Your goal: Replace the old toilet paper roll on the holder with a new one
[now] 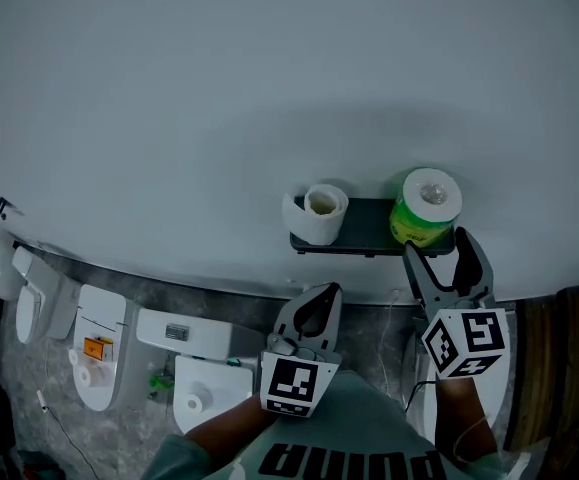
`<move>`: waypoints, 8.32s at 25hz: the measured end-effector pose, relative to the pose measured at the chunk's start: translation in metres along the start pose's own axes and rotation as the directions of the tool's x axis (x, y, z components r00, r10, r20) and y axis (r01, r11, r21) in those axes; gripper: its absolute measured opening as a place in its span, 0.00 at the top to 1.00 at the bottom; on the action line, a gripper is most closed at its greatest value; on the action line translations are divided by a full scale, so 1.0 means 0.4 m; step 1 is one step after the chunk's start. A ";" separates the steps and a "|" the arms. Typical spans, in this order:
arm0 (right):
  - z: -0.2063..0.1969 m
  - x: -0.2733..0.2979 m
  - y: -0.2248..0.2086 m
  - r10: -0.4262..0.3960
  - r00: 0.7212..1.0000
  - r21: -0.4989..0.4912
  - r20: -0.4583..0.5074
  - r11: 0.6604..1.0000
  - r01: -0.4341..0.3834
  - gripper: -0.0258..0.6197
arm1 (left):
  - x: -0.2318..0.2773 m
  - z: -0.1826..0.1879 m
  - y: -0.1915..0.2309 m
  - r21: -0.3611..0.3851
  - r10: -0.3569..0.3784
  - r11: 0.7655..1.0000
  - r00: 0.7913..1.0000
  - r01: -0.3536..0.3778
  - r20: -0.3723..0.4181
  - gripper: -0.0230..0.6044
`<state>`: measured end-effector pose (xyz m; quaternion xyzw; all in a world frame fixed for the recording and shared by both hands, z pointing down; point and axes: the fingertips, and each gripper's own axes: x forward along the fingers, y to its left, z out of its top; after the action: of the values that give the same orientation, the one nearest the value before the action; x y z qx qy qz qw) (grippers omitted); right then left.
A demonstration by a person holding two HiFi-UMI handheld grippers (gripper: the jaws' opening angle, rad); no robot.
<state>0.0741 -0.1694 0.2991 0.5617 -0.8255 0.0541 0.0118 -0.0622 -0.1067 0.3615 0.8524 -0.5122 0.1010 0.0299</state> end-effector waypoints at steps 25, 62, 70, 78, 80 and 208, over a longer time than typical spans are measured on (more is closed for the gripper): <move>0.051 0.150 -0.032 -0.113 0.993 -0.043 0.022 0.993 0.114 0.26 | 0.039 0.001 0.077 0.000 -0.035 0.999 0.999 0.035 0.004 0.96; -0.060 -0.141 -0.424 -0.330 0.938 0.548 0.105 0.806 0.222 0.27 | 0.135 -0.061 -0.161 0.044 -0.178 0.982 0.979 0.183 -0.102 0.96; -0.202 -0.108 -0.436 -0.301 0.953 0.740 0.033 0.648 0.180 0.27 | 0.135 -0.072 -0.141 0.055 -0.157 0.985 0.980 0.165 -0.123 0.96; -0.274 -0.070 -0.426 -0.273 0.962 0.856 0.014 0.501 0.130 0.27 | 0.127 -0.085 -0.099 0.052 -0.124 0.990 0.983 0.132 -0.133 0.96; -0.290 -0.057 -0.420 -0.264 0.964 0.887 0.016 0.448 0.107 0.27 | 0.123 -0.088 -0.088 0.051 -0.116 0.991 0.984 0.124 -0.136 0.96; -0.226 -0.300 -0.056 0.107 0.994 0.030 -0.032 0.994 -0.106 0.95 | -0.098 -0.119 -0.226 0.009 0.112 0.994 0.985 -0.112 -0.133 0.96</move>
<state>0.1355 -0.0570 0.3812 0.5160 -0.8531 0.0758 0.0147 -0.0072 -0.0223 0.4046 0.8136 -0.5562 0.1594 0.0577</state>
